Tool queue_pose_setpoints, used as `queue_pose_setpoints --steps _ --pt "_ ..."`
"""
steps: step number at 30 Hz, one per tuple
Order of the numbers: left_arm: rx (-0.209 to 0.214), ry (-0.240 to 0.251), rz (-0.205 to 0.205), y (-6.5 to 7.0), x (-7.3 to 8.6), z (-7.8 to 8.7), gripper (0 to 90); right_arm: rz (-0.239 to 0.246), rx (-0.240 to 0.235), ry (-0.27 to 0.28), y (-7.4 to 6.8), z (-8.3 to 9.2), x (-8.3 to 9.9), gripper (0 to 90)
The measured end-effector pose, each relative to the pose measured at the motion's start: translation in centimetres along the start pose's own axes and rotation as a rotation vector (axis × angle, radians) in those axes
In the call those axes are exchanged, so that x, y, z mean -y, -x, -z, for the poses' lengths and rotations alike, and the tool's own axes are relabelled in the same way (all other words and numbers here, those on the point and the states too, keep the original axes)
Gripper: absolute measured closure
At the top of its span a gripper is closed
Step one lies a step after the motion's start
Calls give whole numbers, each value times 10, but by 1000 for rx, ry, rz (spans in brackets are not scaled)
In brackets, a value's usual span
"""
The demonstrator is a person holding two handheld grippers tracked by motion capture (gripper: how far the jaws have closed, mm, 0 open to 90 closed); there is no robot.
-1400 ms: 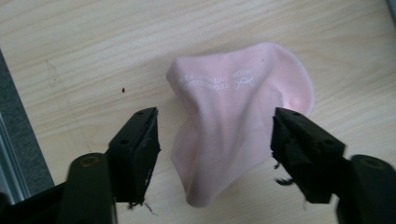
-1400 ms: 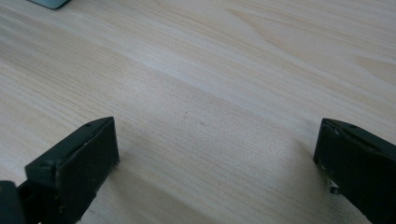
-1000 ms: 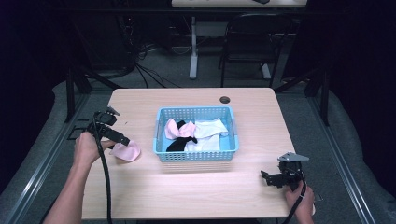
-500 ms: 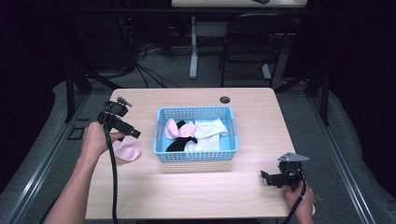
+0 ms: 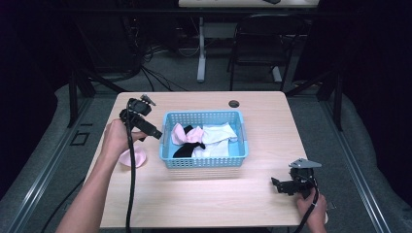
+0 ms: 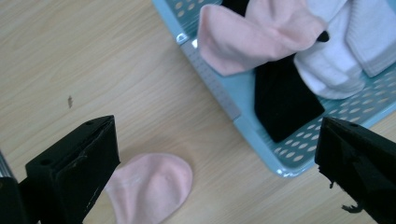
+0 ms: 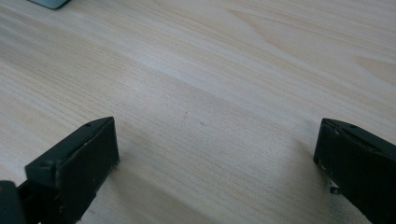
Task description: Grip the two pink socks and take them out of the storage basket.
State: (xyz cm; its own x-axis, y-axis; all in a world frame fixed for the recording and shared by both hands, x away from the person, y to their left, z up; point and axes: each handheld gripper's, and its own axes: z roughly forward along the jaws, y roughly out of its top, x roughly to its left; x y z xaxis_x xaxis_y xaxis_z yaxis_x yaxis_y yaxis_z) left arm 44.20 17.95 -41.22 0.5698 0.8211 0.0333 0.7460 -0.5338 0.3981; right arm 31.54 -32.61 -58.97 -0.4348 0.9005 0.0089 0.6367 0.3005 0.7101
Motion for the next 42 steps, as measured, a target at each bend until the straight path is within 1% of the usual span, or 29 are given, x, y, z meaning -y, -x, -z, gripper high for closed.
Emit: queue_pose_setpoints --steps 5,6,9,11,12,13,14,15,16,18,20,22,23,24,25,26,27,28,29,31,32,33,34,36,37,38,39,40,42 --pt "24 3 -29 15 -14 -5 3 1 0 -1 0 0 0 0" --pt "24 3 -29 15 -14 -5 3 1 0 -1 0 0 0 0" --pt "33 4 -56 27 -25 -11 3 0 0 0 0 0 0 0" --pt "48 -5 -65 33 -30 -15 3 1 0 0 0 0 0 0" --pt "48 -5 -65 33 -30 -15 3 1 0 0 0 0 0 0" --pt "58 -6 -74 38 -35 -21 3 1 0 0 0 0 0 0" --pt "58 -6 -74 38 -35 -21 3 1 0 0 0 0 0 0" --pt "67 -10 -83 43 -40 -26 3 0 0 0 0 0 0 0" --pt "67 -10 -83 43 -40 -26 3 0 0 0 0 0 0 0" --pt "77 -9 -88 48 -44 -31 3 1 0 0 0 0 0 0" --pt "91 -21 -96 55 -51 -40 3 1 0 0 0 0 0 0" --pt "98 -26 -100 59 -55 -47 3 1 0 -1 0 0 0 0" --pt "98 -26 -100 59 -55 -47 3 1 0 -1 0 0 0 0" --pt "102 -47 -106 64 -59 -56 3 1 0 0 0 0 0 0" --pt "102 -47 -106 64 -59 -56 3 1 0 0 0 0 0 0" --pt "109 -55 -106 66 -61 -60 3 1 0 -1 0 0 0 0" --pt "116 -76 -104 69 -64 -68 3 1 0 -1 0 0 0 0" --pt "116 -76 -104 69 -64 -68 3 1 0 -1 0 0 0 0" --pt "123 -93 -98 70 -66 -76 4 1 0 0 0 0 0 0" --pt "123 -110 -95 71 -68 -84 4 0 0 0 0 0 0 0" --pt "126 -114 -94 72 -69 -88 4 0 0 0 0 0 0 0" --pt "126 -114 -94 72 -69 -88 4 1 0 0 0 0 0 0" --pt "132 -130 -88 72 -69 -96 3 1 0 1 0 0 0 0" --pt "129 -139 -86 72 -70 -100 4 1 0 0 0 0 0 0" --pt "137 -150 -74 72 -70 -106 4 0 0 0 0 0 0 0" --pt "137 -150 -74 72 -70 -106 4 0 0 0 0 0 0 0" --pt "132 -161 -66 71 -71 -112 5 0 0 0 0 0 0 0" --pt "132 -161 -66 71 -71 -112 5 0 0 0 0 0 0 0" --pt "105 -178 -54 69 -72 -118 5 1 0 -1 0 0 0 0"
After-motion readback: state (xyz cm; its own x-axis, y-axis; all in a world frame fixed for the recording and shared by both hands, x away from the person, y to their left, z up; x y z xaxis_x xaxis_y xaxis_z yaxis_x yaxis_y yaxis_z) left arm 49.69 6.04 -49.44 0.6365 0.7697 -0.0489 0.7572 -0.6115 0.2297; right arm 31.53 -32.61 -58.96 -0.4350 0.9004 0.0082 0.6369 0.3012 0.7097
